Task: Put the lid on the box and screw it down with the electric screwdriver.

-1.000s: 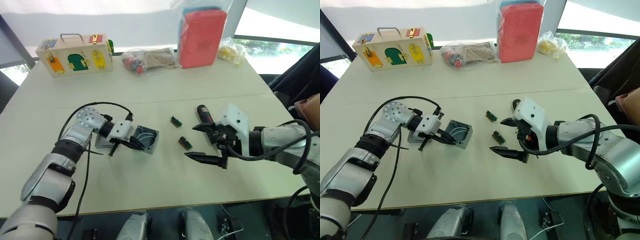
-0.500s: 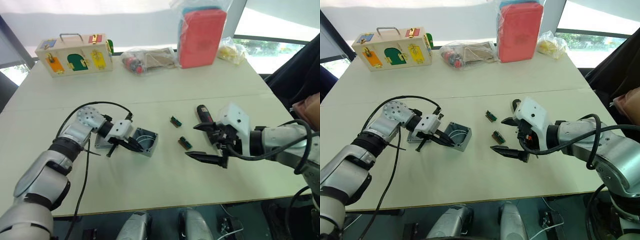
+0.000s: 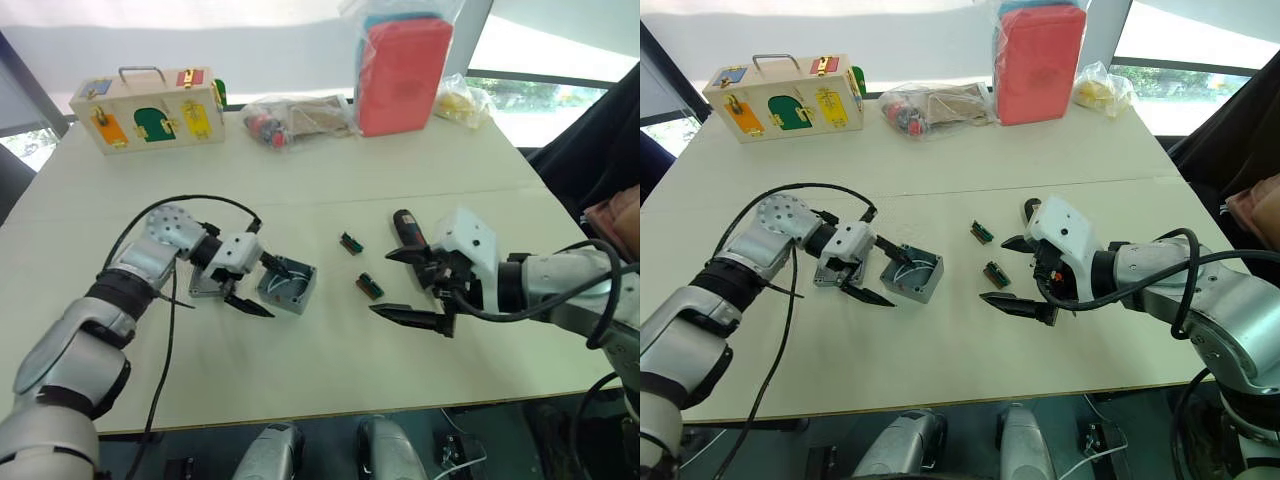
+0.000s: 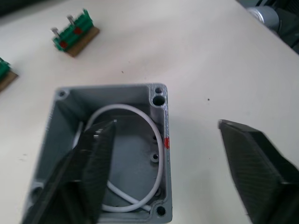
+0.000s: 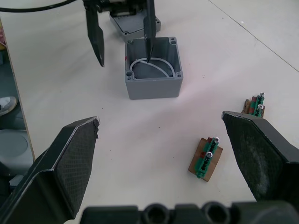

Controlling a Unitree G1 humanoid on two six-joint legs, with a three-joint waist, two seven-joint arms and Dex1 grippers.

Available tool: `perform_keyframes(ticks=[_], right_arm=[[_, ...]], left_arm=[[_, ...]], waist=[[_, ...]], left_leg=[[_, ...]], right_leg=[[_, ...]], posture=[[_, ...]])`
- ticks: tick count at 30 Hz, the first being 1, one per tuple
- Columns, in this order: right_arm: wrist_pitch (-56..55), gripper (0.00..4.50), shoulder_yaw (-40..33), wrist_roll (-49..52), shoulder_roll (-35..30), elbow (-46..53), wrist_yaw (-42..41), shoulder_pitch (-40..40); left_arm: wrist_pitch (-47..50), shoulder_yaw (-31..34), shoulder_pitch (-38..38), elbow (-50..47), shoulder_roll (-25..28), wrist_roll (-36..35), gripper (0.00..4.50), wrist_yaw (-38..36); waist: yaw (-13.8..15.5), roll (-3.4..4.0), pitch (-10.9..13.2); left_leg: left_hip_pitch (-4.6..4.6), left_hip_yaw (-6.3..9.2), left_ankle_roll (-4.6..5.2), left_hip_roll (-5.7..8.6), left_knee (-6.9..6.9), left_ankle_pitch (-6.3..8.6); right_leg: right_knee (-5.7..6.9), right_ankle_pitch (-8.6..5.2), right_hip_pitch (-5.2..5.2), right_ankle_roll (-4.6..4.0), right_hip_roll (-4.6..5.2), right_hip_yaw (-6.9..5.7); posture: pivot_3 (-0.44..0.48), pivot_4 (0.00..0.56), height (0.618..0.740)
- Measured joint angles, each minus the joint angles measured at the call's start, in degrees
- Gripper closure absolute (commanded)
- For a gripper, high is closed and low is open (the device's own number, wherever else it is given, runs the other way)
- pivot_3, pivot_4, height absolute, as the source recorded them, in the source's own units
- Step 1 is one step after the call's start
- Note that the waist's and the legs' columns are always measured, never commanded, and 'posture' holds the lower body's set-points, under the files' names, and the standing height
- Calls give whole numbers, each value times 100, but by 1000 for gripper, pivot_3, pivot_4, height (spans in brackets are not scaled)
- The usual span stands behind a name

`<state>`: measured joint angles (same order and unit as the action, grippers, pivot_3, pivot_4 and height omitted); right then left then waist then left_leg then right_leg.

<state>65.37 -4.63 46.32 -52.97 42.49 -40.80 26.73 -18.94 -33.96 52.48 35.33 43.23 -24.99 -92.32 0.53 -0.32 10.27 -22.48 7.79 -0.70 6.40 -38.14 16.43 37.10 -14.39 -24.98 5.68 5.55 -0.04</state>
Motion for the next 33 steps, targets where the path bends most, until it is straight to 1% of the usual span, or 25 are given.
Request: perform_keyframes(ticks=[2,5,8,10,11,13,14,15,17,18,19,20,21,22,26,28,30,33], right_arm=[[-3,0,3,0,-1,-2,-13,0],[-30,0,4,-1,-18,-5,-43,1],[-136,0,36,-20,-37,-19,-117,8],[-226,0,107,-56,-55,-60,-169,35],[-282,0,176,-78,-57,-106,-211,78],[-445,0,337,-187,-72,-243,-319,158],[-479,0,371,-236,-78,-277,-349,165],[-582,0,489,-289,-63,-373,-419,269],[-737,0,612,-349,-21,-480,-518,448],[-855,0,678,-393,21,-576,-600,584],[-930,0,754,-437,33,-660,-664,675],[-1024,0,825,-504,45,-767,-735,748],[-1068,0,863,-528,55,-819,-761,779],[-1162,0,950,-602,72,-926,-841,827],[-1387,0,1181,-801,130,-1131,-1036,874],[-1461,0,1272,-880,172,-1168,-1098,937],[-1506,0,1302,-941,218,-1182,-1150,980],[-1523,0,1321,-1008,234,-1184,-1191,1004]], left_arm=[[257,247,-9,-369,200,-128,32,0],[751,895,-53,-849,530,-220,32,3],[1229,1410,-383,-1162,752,-186,32,233],[1653,1768,-726,-1340,943,-195,32,571],[1964,2045,-1006,-1541,1075,-209,32,912],[2728,2729,-1710,-1979,1313,-218,32,1864],[2931,2890,-1872,-2101,1318,-220,32,2134],[3335,3214,-2251,-2496,1306,-184,32,2745],[3891,3546,-2746,-3031,1256,-106,32,3539],[4414,3777,-3112,-3398,1192,-41,32,4138],[4853,3950,-3333,-3677,1125,-23,32,4556],[5417,4098,-3502,-3960,1019,20,32,5068],[5664,4155,-3549,-4060,973,46,32,5274],[6255,4341,-3612,-4280,802,71,32,5787],[7468,4693,-3620,-4604,283,143,32,6869],[7878,4739,-3650,-4713,37,191,32,7207],[8145,4766,-3660,-4847,-236,188,32,7419],[8357,4822,-3639,-4985,-381,198,32,7613]], waist=[[-4,-3,2],[-22,0,0],[-30,0,0],[-60,0,0],[-104,0,0],[-155,0,0],[-147,1,0],[-131,1,0],[-109,1,0],[-111,1,0],[-102,1,0],[-90,0,0],[-79,-4,0],[-66,-4,0],[4,-4,-1],[17,-5,-1],[33,-6,-2],[27,-7,-3]], left_leg=[[-3,0,0,0,0,0],[-1,0,0,-1,0,0],[-1,0,0,-1,1,0],[-1,-1,0,-2,2,0],[-1,0,0,-4,3,0],[-1,-2,1,-6,9,1],[-1,-1,1,-6,9,1],[-2,-1,1,-6,9,1],[-2,-2,1,-4,7,1],[-2,-1,1,-4,7,1],[-2,-1,1,-3,6,1],[-2,0,2,-2,6,2],[-2,0,2,-2,5,2],[-1,0,2,-2,5,2],[0,-3,0,-2,4,1],[0,-3,-1,-1,3,1],[-1,-2,-2,0,2,1],[0,-2,-3,1,1,1]], right_leg=[[0,0,-3,0,-1,0],[2,0,-3,0,-1,0],[2,0,-4,0,-2,0],[1,0,-5,1,-3,1],[3,-1,-6,1,-3,2],[2,-1,-12,1,-4,6],[6,-2,-11,3,-2,6],[5,-3,-13,4,-2,6],[3,-3,-10,3,-1,9],[2,-3,-9,4,-1,11],[2,-3,-7,4,0,12],[4,-3,-6,4,0,13],[3,-3,-6,4,-1,11],[4,-3,-6,4,-1,11],[7,-3,-8,4,0,9],[6,-2,-7,3,0,9],[6,-2,-6,3,2,9],[6,-2,-5,3,3,10]], posture=[[0,150,740],[0,150,740],[0,150,740],[0,150,740],[0,150,740],[0,150,740],[0,150,740],[0,150,740],[0,150,740],[0,150,740],[0,150,740],[0,150,740],[0,150,740],[0,150,740],[0,150,740],[0,150,740],[0,150,740],[0,150,740]])
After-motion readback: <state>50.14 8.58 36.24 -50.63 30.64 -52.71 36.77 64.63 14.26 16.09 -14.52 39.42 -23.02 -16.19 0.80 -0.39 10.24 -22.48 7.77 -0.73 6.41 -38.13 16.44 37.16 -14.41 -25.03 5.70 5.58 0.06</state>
